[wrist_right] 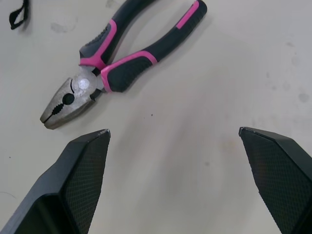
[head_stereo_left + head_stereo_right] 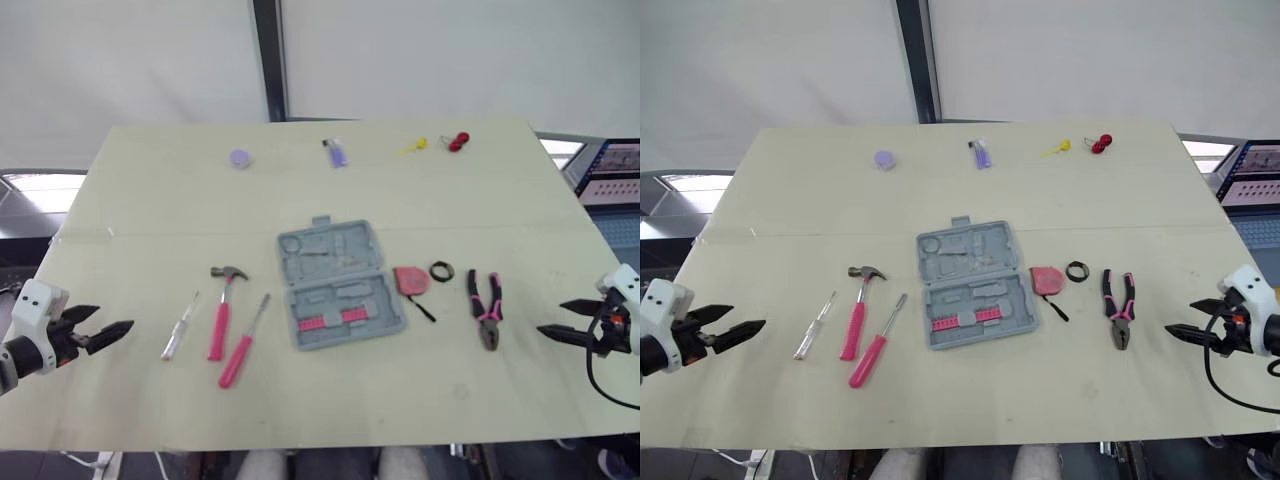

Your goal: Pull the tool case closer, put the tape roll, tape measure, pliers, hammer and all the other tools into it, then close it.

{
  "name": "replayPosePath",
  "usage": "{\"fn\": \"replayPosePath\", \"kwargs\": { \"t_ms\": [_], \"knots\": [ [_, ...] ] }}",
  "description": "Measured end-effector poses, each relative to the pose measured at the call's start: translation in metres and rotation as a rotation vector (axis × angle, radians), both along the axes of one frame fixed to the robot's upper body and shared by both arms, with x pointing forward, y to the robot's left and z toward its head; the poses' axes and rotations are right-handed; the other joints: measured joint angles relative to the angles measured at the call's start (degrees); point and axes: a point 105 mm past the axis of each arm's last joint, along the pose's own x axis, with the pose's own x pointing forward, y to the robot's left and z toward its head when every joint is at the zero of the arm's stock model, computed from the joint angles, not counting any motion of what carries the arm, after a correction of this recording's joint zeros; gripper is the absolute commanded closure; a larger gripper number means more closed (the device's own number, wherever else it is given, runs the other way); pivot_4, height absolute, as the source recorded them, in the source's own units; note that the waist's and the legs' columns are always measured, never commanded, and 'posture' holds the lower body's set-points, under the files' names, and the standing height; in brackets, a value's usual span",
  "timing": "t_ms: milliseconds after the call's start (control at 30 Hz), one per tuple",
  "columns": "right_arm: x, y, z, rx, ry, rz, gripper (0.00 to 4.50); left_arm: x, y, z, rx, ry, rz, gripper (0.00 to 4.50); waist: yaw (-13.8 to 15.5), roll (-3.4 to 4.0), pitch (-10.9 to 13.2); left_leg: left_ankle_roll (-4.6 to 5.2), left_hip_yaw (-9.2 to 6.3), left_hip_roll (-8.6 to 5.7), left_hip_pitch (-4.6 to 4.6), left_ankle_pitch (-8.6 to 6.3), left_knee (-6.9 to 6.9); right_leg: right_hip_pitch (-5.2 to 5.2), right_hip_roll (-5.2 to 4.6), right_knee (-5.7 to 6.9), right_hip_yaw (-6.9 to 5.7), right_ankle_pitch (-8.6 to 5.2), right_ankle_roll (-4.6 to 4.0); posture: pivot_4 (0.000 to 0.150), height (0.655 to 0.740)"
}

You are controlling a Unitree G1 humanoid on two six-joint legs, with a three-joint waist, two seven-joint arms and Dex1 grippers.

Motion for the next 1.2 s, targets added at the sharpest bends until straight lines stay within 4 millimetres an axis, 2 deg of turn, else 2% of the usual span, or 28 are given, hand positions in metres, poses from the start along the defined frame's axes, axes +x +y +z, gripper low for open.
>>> {"fn": "replayPosePath", "kwargs": {
  "t_ms": [133,200,233,300,367,467,533,567,700,733,933,1100,1200],
  "knots": [
    [0.008,0.012,0.009,0.043,-0.035,0.033,0.00,0.003,-0.005,0.014,-0.010,-0.046,-0.013,0.04,0.04,0.00,0.00,0.00,0.00,0.00,0.00,0.00,0.01,0.00,0.00,0.00,0.01,0.00,0.00,0.150,0.7400],
    [0.021,0.036,0.024,0.104,-0.101,0.096,0.00,0.009,-0.018,0.026,-0.019,-0.081,-0.054,0.04,0.04,-0.01,0.01,-0.01,0.00,0.05,0.00,-0.01,0.06,0.00,0.05,0.04,0.04,0.01,-0.01,0.150,0.7400],
    [0.028,0.052,0.032,0.133,-0.135,0.140,0.00,0.014,-0.027,0.032,-0.028,-0.105,-0.088,0.28,0.07,-0.01,0.00,-0.02,0.00,0.07,0.00,-0.01,0.06,0.00,0.07,0.05,0.06,0.01,-0.01,0.150,0.7400],
    [0.041,0.087,0.047,0.175,-0.207,0.231,0.00,0.024,-0.051,0.043,-0.021,-0.148,-0.176,0.84,0.10,0.00,0.00,-0.06,0.00,0.10,0.02,-0.04,0.06,-0.02,0.12,0.07,0.13,0.01,-0.01,0.150,0.7400],
    [0.053,0.117,0.052,0.194,-0.259,0.283,0.00,0.035,-0.079,0.042,-0.033,-0.173,-0.247,1.88,0.12,0.00,0.00,-0.08,0.00,0.09,0.02,-0.05,0.07,-0.05,0.14,0.12,0.17,0.01,-0.01,0.150,0.7400],
    [0.068,0.155,0.051,0.203,-0.304,0.323,0.84,0.046,-0.119,0.025,-0.066,-0.144,-0.334,3.36,0.31,0.00,0.00,-0.08,-0.02,0.09,-0.05,-0.05,0.13,-0.09,0.17,0.16,0.20,0.01,-0.02,0.150,0.7400],
    [0.074,0.173,0.046,0.160,-0.304,0.347,1.78,0.048,-0.143,0.014,-0.043,-0.097,-0.400,4.38,0.40,-0.01,0.00,-0.08,-0.02,0.08,-0.11,-0.05,0.14,-0.18,0.19,0.19,0.28,0.01,-0.02,0.150,0.7400],
    [0.077,0.179,0.045,0.139,-0.302,0.355,2.27,0.049,-0.151,0.010,-0.021,-0.078,-0.429,4.50,0.40,-0.01,0.00,-0.08,-0.02,0.08,-0.12,-0.05,0.14,-0.21,0.22,0.20,0.34,0.01,-0.02,0.150,0.7400],
    [0.083,0.197,0.034,0.042,-0.266,0.384,4.22,0.058,-0.181,0.007,0.024,-0.052,-0.499,4.50,0.30,-0.01,0.00,-0.08,-0.01,0.10,-0.11,-0.05,0.17,-0.23,0.32,0.23,0.53,0.01,-0.02,0.150,0.7400],
    [0.084,0.200,0.032,0.023,-0.261,0.393,4.44,0.061,-0.187,0.007,0.033,-0.049,-0.509,4.50,0.22,-0.01,0.00,-0.08,-0.01,0.10,-0.11,-0.05,0.17,-0.23,0.32,0.23,0.55,0.01,-0.02,0.150,0.7400],
    [0.091,0.216,0.027,-0.095,-0.247,0.445,4.44,0.075,-0.223,0.011,0.010,-0.043,-0.570,4.50,0.08,-0.01,0.00,-0.08,-0.01,0.11,-0.10,-0.05,0.13,-0.24,0.35,0.23,0.57,0.01,-0.02,0.150,0.7400],
    [0.100,0.217,0.020,-0.135,-0.233,0.402,4.44,0.084,-0.221,-0.009,-0.022,0.046,-0.525,4.50,-0.01,-0.02,0.00,-0.08,0.00,0.14,-0.12,-0.05,0.11,-0.29,0.39,0.23,0.58,0.01,-0.02,0.150,0.7400],
    [0.102,0.221,0.017,-0.157,-0.222,0.404,4.44,0.086,-0.223,-0.014,-0.025,0.078,-0.530,4.50,0.00,-0.02,0.00,-0.08,0.00,0.14,-0.16,-0.05,0.12,-0.35,0.39,0.23,0.61,0.01,-0.02,0.150,0.7400]
  ]
}}
